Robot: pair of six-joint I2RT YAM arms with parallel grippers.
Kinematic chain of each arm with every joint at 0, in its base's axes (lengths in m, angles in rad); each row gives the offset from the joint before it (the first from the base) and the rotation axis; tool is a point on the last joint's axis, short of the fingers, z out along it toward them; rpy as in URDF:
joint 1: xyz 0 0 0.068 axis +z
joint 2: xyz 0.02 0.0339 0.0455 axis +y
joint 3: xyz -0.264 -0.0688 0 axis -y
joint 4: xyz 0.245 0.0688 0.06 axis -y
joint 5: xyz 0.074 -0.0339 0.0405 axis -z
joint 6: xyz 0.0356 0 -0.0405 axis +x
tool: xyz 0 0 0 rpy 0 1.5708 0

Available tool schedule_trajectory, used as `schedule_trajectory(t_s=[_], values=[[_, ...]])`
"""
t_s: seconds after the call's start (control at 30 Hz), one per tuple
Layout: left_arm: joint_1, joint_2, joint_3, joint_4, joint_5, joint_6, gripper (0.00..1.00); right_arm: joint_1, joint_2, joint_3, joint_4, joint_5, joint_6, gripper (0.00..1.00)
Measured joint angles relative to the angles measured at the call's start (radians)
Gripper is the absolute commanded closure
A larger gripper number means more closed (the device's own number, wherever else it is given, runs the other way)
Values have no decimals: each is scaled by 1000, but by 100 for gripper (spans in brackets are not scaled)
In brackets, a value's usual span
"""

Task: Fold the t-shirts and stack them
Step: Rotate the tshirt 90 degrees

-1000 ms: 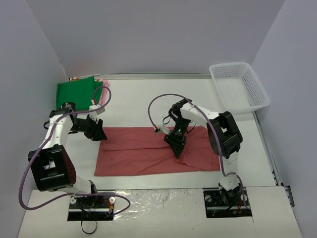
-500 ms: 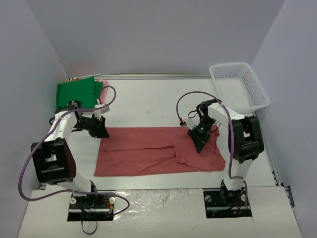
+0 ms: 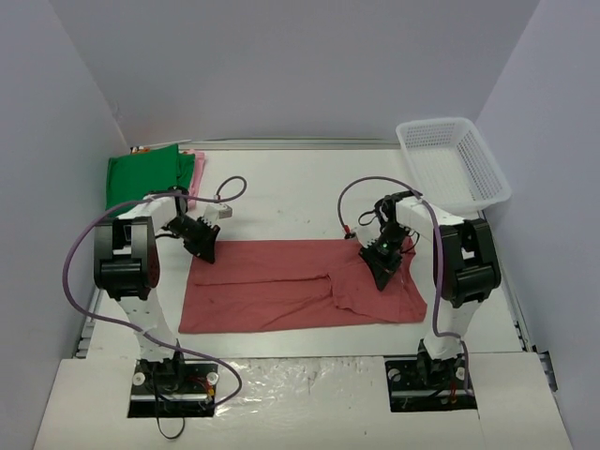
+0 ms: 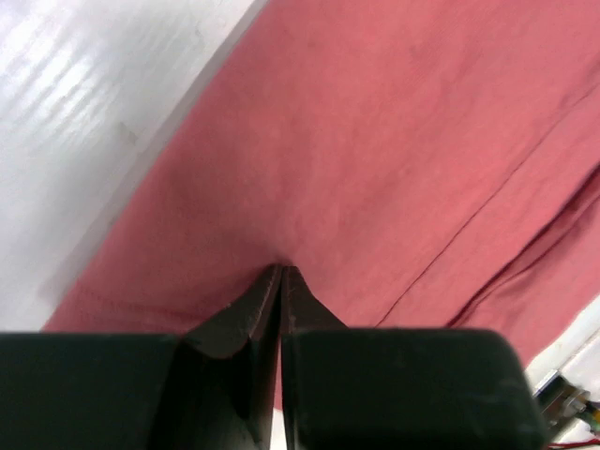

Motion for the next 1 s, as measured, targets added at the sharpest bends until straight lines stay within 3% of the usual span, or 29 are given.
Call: schedule_trajectory(t_s=[0.17, 0.33, 0.47, 0.63, 0.8, 1.0], values=[[-4, 51, 45, -35, -37, 4, 98, -13, 102, 45, 13, 13, 8, 100], [-19, 48, 45, -40, -64, 31, 98, -52, 257, 191, -52, 9, 33, 100], [-54, 28, 31, -35, -112, 55, 98, -80, 412, 436, -155, 12, 70, 100], [-98, -26, -34, -29, -180, 82, 98, -92, 653, 924, -260, -6, 128, 100], [-140, -53, -70, -52, -201, 82, 98, -82, 838, 1339, -260, -10, 191, 97], [-272, -37, -58, -112, -238, 62, 98, -45, 865, 1413, -107, 31, 266, 94]])
